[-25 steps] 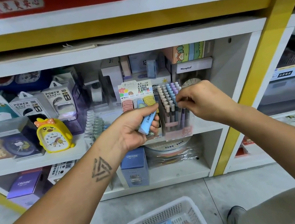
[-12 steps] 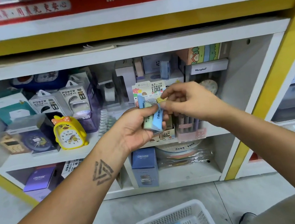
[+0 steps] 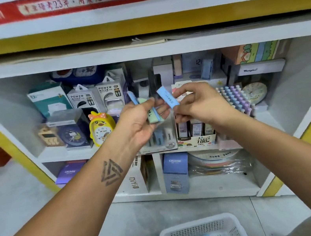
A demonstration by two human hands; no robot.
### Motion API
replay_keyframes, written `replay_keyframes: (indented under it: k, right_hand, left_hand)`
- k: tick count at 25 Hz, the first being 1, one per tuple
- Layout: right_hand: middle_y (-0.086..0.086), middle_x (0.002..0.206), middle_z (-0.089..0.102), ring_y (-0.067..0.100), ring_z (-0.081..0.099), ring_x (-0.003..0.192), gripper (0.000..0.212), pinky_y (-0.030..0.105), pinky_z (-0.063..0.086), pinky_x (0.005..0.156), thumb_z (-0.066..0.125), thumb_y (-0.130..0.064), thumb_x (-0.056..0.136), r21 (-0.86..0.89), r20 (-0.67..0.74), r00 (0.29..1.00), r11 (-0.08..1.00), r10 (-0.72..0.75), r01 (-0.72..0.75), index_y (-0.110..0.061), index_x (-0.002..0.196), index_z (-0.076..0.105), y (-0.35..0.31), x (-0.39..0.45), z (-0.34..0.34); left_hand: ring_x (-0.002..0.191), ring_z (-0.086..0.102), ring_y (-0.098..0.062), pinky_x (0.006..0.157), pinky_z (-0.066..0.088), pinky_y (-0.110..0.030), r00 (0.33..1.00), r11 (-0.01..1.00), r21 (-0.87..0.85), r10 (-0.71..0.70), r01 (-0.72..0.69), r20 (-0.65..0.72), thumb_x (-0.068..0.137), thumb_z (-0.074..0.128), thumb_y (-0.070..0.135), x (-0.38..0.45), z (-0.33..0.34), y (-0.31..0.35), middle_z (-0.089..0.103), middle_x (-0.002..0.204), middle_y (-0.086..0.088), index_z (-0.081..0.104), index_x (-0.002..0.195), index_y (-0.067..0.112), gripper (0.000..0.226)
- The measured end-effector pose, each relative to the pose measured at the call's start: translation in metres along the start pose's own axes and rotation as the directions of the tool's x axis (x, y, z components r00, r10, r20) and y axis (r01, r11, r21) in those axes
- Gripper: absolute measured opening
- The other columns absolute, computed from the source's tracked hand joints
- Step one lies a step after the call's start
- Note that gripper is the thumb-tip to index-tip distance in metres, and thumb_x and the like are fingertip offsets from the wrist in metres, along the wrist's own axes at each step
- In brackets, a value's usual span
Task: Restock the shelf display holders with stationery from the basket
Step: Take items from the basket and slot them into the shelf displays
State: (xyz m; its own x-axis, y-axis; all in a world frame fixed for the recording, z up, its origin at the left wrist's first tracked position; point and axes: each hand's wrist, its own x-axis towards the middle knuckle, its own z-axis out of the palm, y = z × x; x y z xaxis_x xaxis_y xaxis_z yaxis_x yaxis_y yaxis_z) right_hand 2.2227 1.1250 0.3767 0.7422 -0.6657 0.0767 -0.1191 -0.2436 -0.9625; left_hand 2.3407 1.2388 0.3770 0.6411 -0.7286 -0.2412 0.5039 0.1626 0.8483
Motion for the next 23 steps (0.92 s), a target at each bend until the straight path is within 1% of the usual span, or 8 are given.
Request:
replay_keyframes:
  k: [1,3,4,6,10,13,19,23]
  right_hand:
    - [0.019,0.082,0.072,0.041,0.072,0.075,0.024,0.054,0.061,0.077,0.067,0.003,0.090,-0.103,-0.042,0.998,0.994,-0.038,0.033,-0.008,0.110,0.068,0.000,0.006,0.000]
    - [0.002,0.085,0.072,0.022,0.070,0.069,0.024,0.030,0.061,0.070,0.065,-0.007,0.094,-0.331,-0.094,0.988,0.940,-0.121,0.083,-0.019,0.112,0.074,0.004,0.018,0.001]
    - [-0.007,0.083,0.069,0.012,0.065,0.062,0.025,0.017,0.054,0.062,0.064,-0.011,0.095,-0.428,-0.083,0.984,0.897,-0.160,0.110,-0.024,0.113,0.075,0.005,0.022,0.002]
    - [-0.010,0.079,0.063,0.004,0.060,0.058,0.024,0.011,0.048,0.055,0.065,-0.011,0.094,-0.514,-0.016,0.981,0.843,-0.194,0.158,-0.027,0.108,0.074,0.008,0.028,0.004]
    - [-0.006,0.081,0.065,-0.001,0.060,0.064,0.018,0.015,0.053,0.063,0.071,-0.007,0.089,-0.536,0.003,0.959,0.809,-0.284,0.241,-0.023,0.096,0.071,0.015,0.038,0.012]
    - [0.000,0.094,0.066,0.018,0.062,0.085,0.018,0.035,0.056,0.080,0.064,-0.010,0.093,-0.672,0.050,0.943,0.687,-0.328,0.275,-0.023,0.106,0.069,0.022,0.044,0.024]
    - [0.012,0.090,0.066,0.032,0.062,0.082,0.007,0.045,0.057,0.075,0.058,-0.005,0.093,-0.770,0.214,0.930,0.533,-0.300,0.349,-0.011,0.095,0.062,0.036,0.053,0.043]
    - [0.011,0.090,0.066,0.031,0.064,0.083,0.011,0.045,0.057,0.076,0.058,-0.002,0.091,-0.772,0.294,0.923,0.508,-0.248,0.382,-0.011,0.091,0.065,0.038,0.058,0.054]
  left_hand:
    - [0.086,0.074,-0.032,0.075,0.062,-0.042,0.999,1.000,0.025,-0.004,0.005,-0.039,0.101,0.048,0.002,0.003,-0.007,0.003,0.071,0.104,-0.024,0.052,0.120,-0.004,0.020]
    - [0.059,0.069,-0.023,0.056,0.060,-0.033,0.993,0.997,0.074,-0.020,0.029,-0.117,0.100,0.052,0.006,0.006,-0.021,0.008,0.068,0.084,-0.016,0.054,0.114,0.003,0.015]
    - [0.051,0.063,-0.020,0.049,0.055,-0.029,0.990,0.994,0.102,-0.031,0.045,-0.139,0.099,0.055,0.008,0.007,-0.028,0.010,0.065,0.076,-0.013,0.055,0.109,0.005,0.010]
    - [0.046,0.055,-0.017,0.045,0.048,-0.025,0.987,0.985,0.153,-0.050,0.074,-0.154,0.097,0.061,0.011,0.008,-0.039,0.013,0.062,0.067,-0.010,0.057,0.100,0.008,0.006]
    - [0.048,0.054,-0.015,0.046,0.047,-0.022,0.982,0.976,0.135,-0.158,0.171,-0.105,0.096,0.062,0.019,0.006,-0.054,0.019,0.063,0.065,-0.007,0.060,0.105,0.012,0.012]
    - [0.057,0.055,-0.018,0.052,0.050,-0.025,0.973,0.973,0.051,-0.224,0.226,-0.050,0.094,0.052,0.015,0.001,-0.061,0.025,0.062,0.072,-0.010,0.060,0.106,0.010,0.015]
    - [0.066,0.059,-0.021,0.057,0.056,-0.030,0.965,0.964,0.055,-0.261,0.262,-0.023,0.100,0.045,0.004,0.000,-0.070,0.025,0.062,0.077,-0.015,0.057,0.100,0.002,0.012]
    - [0.071,0.065,-0.022,0.062,0.059,-0.033,0.965,0.962,0.078,-0.261,0.263,-0.029,0.100,0.050,0.005,0.002,-0.078,0.023,0.066,0.082,-0.014,0.057,0.110,0.006,0.013]
